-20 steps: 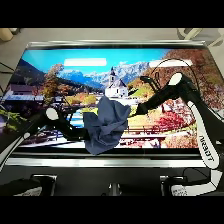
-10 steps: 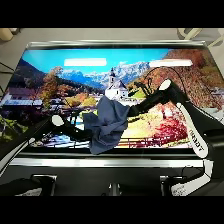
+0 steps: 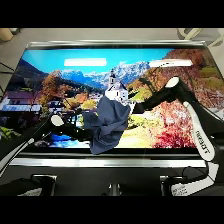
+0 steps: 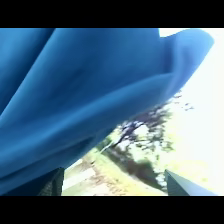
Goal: Fold the shirts.
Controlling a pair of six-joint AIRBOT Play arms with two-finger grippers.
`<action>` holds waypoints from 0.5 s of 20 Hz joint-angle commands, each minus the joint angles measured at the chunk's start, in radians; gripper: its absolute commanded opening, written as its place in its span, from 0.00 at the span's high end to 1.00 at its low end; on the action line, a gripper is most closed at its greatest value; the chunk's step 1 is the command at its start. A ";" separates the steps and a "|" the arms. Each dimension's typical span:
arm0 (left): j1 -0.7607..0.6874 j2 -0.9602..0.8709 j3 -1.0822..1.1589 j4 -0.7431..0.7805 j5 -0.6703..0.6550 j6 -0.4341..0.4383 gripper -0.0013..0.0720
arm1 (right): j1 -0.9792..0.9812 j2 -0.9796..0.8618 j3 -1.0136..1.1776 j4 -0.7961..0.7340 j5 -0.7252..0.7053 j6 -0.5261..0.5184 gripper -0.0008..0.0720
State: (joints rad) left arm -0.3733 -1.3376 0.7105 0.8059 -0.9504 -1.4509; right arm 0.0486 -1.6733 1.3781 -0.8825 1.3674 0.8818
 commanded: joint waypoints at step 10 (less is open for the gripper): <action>0.000 0.095 0.000 0.024 0.010 0.016 0.95 | 0.130 -0.198 0.002 0.177 -0.163 0.079 0.51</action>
State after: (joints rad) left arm -0.3733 -1.2835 0.7105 0.8097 -0.9508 -1.4361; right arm 0.1436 -1.8309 1.3777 -0.7444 1.2190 0.9531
